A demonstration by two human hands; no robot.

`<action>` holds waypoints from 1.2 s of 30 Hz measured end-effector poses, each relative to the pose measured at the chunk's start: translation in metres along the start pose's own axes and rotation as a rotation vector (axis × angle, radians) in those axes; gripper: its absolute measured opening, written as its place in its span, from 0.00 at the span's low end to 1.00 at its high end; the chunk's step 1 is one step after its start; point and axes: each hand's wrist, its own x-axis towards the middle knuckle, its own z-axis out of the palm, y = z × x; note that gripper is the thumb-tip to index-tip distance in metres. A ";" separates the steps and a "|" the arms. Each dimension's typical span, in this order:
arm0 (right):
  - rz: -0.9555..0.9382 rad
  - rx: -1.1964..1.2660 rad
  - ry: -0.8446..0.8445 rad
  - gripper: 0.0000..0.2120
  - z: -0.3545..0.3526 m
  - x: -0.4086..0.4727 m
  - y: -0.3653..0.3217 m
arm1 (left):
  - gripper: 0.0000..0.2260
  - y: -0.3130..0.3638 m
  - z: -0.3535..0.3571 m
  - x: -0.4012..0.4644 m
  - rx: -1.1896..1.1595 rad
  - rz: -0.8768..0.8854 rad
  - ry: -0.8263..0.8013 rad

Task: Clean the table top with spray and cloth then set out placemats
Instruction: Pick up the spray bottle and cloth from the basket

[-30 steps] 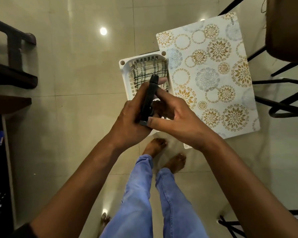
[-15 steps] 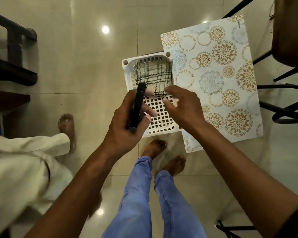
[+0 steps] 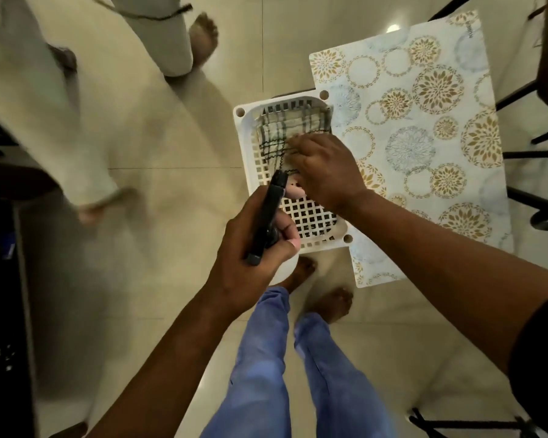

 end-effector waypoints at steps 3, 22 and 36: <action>-0.067 -0.061 0.049 0.12 0.001 0.000 0.000 | 0.25 -0.003 -0.003 0.002 0.029 -0.014 -0.012; 0.817 1.299 0.246 0.07 -0.149 -0.048 -0.032 | 0.26 0.068 -0.002 -0.009 0.051 -0.023 -0.037; 1.111 1.873 0.621 0.13 -0.300 -0.173 -0.076 | 0.22 0.210 0.063 -0.033 0.151 0.082 -0.501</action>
